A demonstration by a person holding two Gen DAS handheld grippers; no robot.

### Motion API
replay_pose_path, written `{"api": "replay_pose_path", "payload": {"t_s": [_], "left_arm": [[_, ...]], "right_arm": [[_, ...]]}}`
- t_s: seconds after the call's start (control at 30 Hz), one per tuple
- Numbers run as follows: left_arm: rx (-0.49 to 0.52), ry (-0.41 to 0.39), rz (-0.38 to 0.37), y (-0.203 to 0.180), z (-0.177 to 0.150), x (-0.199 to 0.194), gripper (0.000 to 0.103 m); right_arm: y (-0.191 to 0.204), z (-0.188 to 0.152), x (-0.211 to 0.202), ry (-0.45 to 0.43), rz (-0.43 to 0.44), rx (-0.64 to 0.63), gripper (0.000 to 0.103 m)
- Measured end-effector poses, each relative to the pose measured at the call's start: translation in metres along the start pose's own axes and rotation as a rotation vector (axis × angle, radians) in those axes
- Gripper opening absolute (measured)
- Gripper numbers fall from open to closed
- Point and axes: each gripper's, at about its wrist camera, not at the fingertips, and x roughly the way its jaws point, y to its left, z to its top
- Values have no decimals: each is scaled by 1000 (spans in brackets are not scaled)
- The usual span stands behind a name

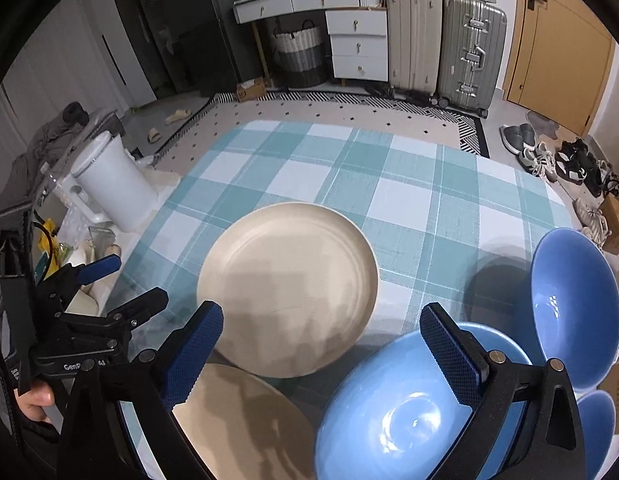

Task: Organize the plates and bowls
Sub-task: 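Move the right tool over the next cream plate beside the blue bowls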

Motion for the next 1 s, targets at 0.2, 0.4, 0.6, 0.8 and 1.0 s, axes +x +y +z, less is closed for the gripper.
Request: {"api": "replay_pose_path", "payload": {"t_s": [0.2,0.4,0.6,0.8,1.0], "left_arm": [[-14,30,-14,6,3,21,102],[-21,59,-24,10,7,42,95],[-18,96,-40,11,11,64,88],[-40,124,-49,15,11,81,80],[-30,153,-63,12,6,94,64]], "right_arm": [[-6,11,27,50,-8,-9,99],[-16,22,56,125,-22,-3,92],[-16,26,77,200,-32,-25,86],[-20,26,98,247,-44,-11,75],[-26,22,117,327,-60,1,66]]}}
